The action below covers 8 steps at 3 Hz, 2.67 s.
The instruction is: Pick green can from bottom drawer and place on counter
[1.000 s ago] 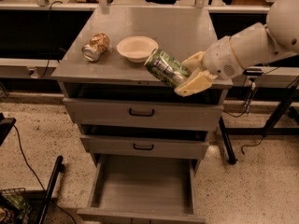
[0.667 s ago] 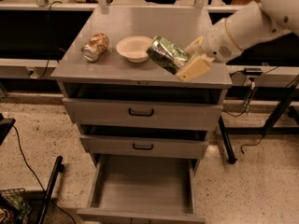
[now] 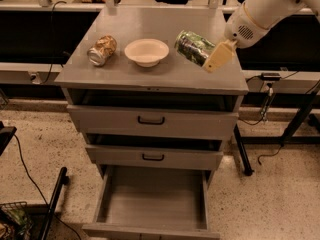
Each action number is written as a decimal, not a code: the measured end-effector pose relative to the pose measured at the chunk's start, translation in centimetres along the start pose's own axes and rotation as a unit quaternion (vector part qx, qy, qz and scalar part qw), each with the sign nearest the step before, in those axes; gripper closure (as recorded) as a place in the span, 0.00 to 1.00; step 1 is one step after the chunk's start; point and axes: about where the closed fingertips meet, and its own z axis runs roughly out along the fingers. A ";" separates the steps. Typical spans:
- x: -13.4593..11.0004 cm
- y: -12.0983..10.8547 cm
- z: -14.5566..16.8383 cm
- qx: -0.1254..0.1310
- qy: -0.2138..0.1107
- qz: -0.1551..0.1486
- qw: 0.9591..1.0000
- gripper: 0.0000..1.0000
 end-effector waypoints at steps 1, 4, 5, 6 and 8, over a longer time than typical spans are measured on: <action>1.3 -1.4 0.2 -0.002 0.039 0.029 0.999 1.00; 4.1 -4.5 3.6 0.004 0.075 0.055 0.996 0.87; 4.7 -5.0 4.5 0.008 0.080 0.056 0.995 0.64; 4.6 -5.1 4.9 0.007 0.078 0.055 0.995 0.39; 4.4 -5.3 5.7 0.007 0.076 0.055 0.996 0.00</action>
Offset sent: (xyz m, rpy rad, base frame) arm 0.0247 -0.0449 -0.0370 -0.1288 0.1758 -0.1299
